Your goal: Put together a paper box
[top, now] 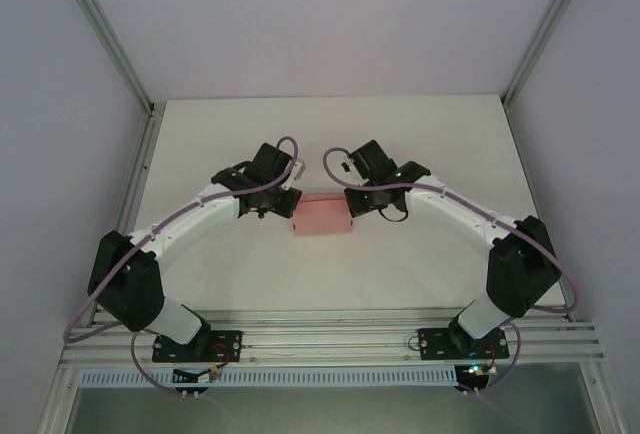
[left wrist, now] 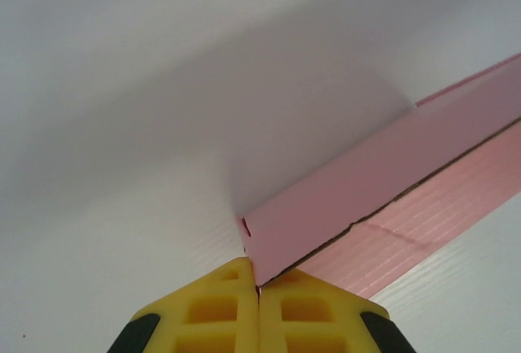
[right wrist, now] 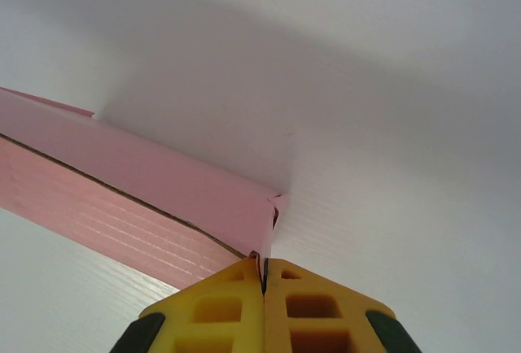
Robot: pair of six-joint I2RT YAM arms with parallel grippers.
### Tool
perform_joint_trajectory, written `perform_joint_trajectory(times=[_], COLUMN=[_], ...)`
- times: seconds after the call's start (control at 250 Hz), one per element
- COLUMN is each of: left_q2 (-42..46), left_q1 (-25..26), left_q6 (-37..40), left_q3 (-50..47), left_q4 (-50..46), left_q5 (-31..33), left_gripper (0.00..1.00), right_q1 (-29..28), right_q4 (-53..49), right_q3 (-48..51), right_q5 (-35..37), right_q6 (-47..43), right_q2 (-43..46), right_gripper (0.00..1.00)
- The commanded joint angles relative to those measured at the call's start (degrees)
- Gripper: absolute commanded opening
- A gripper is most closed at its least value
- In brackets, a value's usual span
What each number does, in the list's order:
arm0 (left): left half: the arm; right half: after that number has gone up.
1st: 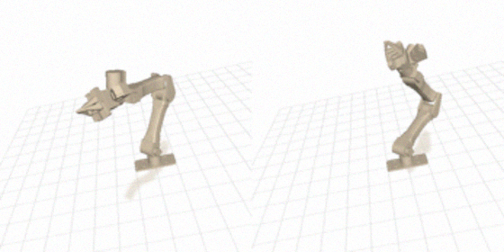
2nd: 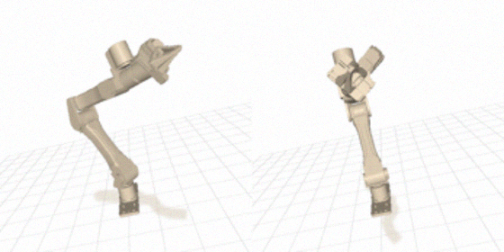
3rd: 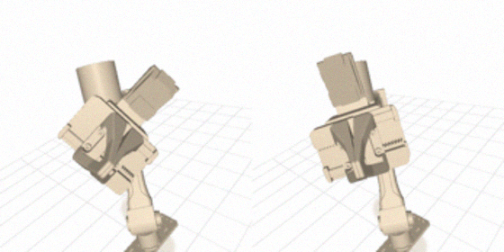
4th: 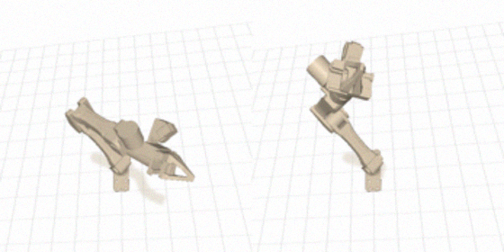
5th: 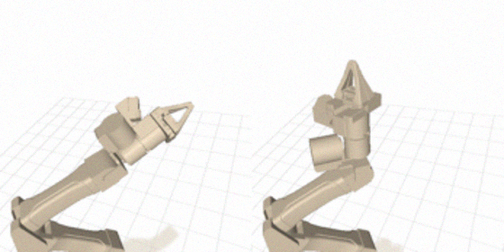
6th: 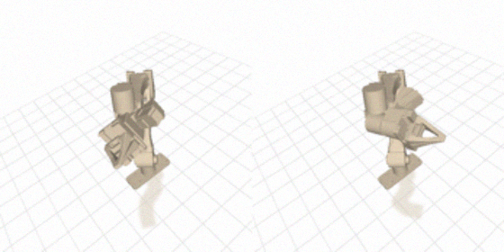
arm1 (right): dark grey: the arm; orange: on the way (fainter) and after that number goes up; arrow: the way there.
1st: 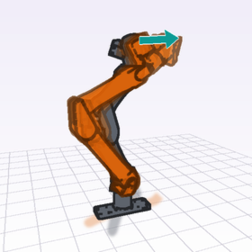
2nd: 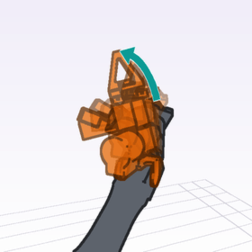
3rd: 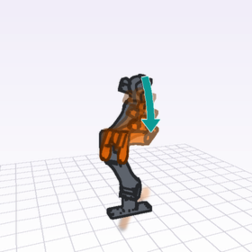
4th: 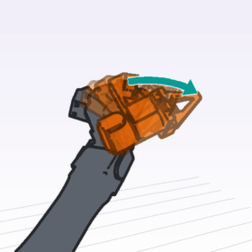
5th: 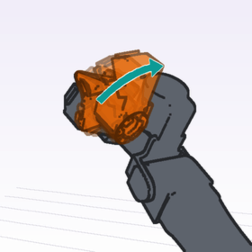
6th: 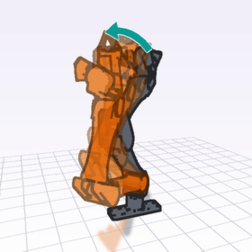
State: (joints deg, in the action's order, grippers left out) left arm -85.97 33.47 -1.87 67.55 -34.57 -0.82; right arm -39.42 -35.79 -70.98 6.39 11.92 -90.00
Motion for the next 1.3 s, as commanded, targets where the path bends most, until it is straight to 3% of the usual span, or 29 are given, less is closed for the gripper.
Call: perform_joint_trajectory(times=[0.0, 0.268, 0.435, 0.519, 0.675, 0.851, 1.114, 1.294], left_q2=[-1.45, -3.40, -3.41, -3.58, -3.59, -4.41, -3.88, -3.65], left_q1=[0.40, 1.92, 2.03, 2.08, 2.03, 2.03, 2.17, 2.17], left_q6=[-8.05, -16.69, -19.33, -20.82, -21.81, -22.11, -24.07, -25.41], left_q3=[4.64, 6.38, 4.56, 3.95, 3.81, 4.48, 1.56, 0.92], left_q4=[-2.78, -4.51, -1.77, -0.50, -0.15, -1.54, -0.01, 0.77], left_q5=[-0.26, 2.81, 1.96, 1.79, 2.04, 3.70, 3.95, 3.64], left_gripper=[0.00, 0.00, 0.00, 0.00, 0.00, 0.00, 0.00, 0.00], right_q1=[-1.87, -2.45, -2.42, -2.42, -2.38, -2.29, -2.43, -2.46], right_q4=[-0.07, 8.86, 8.50, 9.58, 8.15, -1.55, 3.08, 4.20], right_q3=[-2.50, -0.67, -4.11, -3.88, -4.08, -12.68, -6.54, -3.97], right_q5=[1.44, 1.57, 0.00, -3.25, -2.96, -4.02, -5.39, -1.91], right_q6=[2.52, 13.74, 17.62, 17.83, 18.40, 15.75, 15.24, 14.79], right_q2=[-1.01, -0.93, -2.52, -3.07, -4.17, -6.51, -6.51, -5.92], right_gripper=[0.00, 0.00, 0.00, 0.00, 0.00, 0.00, 0.00, 0.00])
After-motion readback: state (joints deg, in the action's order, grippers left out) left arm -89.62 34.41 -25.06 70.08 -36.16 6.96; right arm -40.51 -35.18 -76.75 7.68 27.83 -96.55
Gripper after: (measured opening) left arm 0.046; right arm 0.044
